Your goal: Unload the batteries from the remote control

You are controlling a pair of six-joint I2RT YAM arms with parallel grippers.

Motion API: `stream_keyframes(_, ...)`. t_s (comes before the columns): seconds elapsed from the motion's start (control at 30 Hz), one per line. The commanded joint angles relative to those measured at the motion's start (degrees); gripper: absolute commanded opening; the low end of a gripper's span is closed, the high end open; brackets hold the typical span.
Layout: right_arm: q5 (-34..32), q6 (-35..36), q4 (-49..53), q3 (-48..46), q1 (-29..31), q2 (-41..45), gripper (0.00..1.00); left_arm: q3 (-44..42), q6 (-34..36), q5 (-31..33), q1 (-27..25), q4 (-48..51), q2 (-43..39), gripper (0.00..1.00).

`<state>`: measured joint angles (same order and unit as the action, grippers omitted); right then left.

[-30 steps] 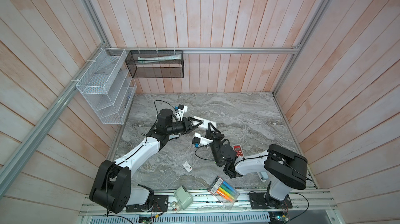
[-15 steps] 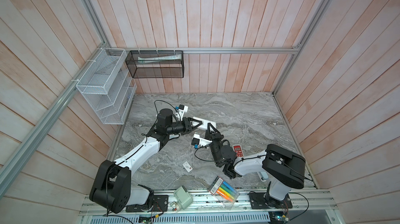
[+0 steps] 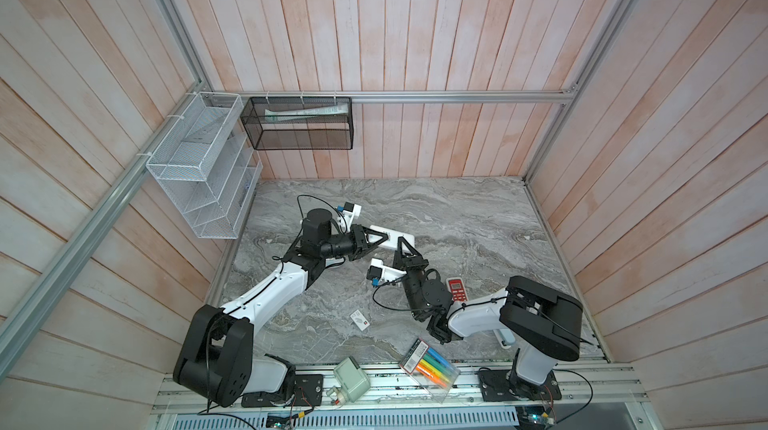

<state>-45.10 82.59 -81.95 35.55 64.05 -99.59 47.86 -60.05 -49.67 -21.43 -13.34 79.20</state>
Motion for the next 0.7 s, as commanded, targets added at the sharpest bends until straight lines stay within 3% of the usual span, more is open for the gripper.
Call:
stream_keyframes(0.0,0.5,-1.2,-4.3,0.1,0.5,0.2,0.18,-1.0,2.4,0.8,0.1,-1.9,0.1,0.1)
stream_keyframes(0.23,0.7,-4.1,-1.8,-0.2,0.7,2.5,0.41,-1.3,1.7,2.9,0.2,-2.4,-0.4,0.04)
stream_keyframes(0.47,2.7,-12.4,8.2,-1.3,1.6,7.4,0.62,-1.5,-0.3,4.6,0.5,-6.2,-0.1,0.04)
stream_keyframes(0.67,5.9,-29.2,24.9,-2.0,3.2,13.8,0.67,-0.4,-0.3,5.5,2.5,-6.9,1.4,0.03)
